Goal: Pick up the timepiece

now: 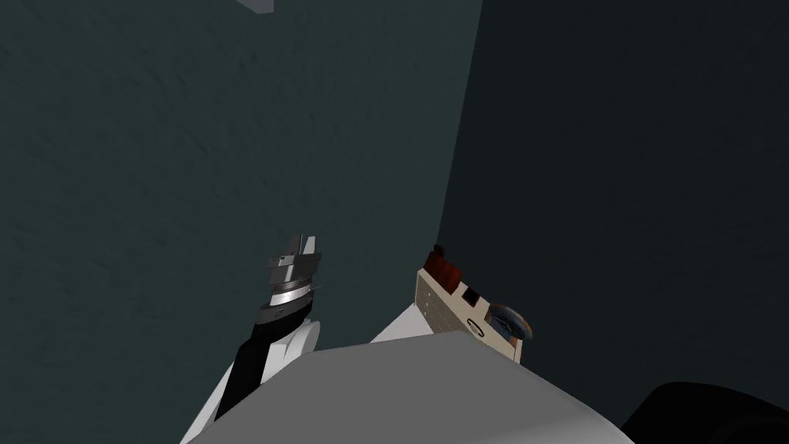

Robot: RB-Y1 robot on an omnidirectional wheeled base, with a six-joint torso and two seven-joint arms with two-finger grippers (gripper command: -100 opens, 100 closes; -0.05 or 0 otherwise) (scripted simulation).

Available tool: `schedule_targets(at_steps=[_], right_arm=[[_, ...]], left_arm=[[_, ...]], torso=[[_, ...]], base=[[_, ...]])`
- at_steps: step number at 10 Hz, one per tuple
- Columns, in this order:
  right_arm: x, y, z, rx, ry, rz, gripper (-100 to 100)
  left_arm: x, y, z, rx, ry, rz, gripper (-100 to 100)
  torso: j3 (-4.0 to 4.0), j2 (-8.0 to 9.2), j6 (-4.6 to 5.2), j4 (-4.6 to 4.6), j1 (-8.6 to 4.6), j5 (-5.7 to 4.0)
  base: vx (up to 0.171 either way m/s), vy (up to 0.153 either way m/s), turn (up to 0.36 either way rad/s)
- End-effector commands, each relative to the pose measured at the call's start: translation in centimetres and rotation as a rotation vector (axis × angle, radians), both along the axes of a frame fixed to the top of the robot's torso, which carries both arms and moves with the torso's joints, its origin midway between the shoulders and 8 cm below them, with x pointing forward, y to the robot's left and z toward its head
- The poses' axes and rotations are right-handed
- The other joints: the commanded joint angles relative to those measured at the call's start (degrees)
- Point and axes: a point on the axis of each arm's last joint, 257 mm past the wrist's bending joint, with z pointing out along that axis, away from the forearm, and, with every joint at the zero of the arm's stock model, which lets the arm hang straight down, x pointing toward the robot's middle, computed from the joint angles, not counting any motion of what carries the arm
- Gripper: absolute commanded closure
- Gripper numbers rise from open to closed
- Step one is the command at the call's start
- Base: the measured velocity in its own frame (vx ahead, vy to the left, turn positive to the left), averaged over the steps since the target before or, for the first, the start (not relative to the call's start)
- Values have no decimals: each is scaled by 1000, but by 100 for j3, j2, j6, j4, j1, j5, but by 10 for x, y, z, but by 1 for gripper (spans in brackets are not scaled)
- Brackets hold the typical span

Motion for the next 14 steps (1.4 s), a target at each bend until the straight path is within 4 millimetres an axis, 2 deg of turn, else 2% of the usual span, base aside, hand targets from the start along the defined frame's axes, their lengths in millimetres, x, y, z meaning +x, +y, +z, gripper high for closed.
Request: schedule_targets(at_steps=[1,2,3,4,8,9,11,12,14], right_arm=[[-24,-14,-13,-50,63,17,-100],[-30,-18,-16,-55,75,11,-100],[-52,-33,-23,-97,130,24,-100],[-54,-34,-24,-98,133,23,-100],[-139,-90,-40,-240,337,65,-100],[-139,-91,-40,-240,338,64,-100],[-171,-110,-42,-287,414,81,-100],[-173,-111,-42,-288,418,80,-100],[-200,-124,-43,-319,478,91,-100]], left_arm=[[0,0,0,0,0,0,0],[0,0,0,0,0,0,0],[0,0,0,0,0,0,0],[0,0,0,0,0,0,0],[0,0,0,0,0,0,0],[0,0,0,0,0,0,0],[0,0,0,0,0,0,0],[0,0,0,0,0,0,0],[0,0,0,0,0,0,0]], torso=[[0,0,0,0,0,0],[0,-1,-6,1,3,1],[0,-1,-1,0,1,0],[-2,-4,-7,0,3,0],[-5,-10,-7,-1,6,2],[-7,-12,-4,-2,9,3],[-4,-7,-1,-1,8,2],[-6,-11,-3,-1,13,3],[-4,-6,-1,-1,10,2]], base=[[17,26,310],[18,17,202],[23,29,332],[22,18,195],[38,35,428],[40,26,192],[45,35,275],[39,28,167],[44,28,273]])
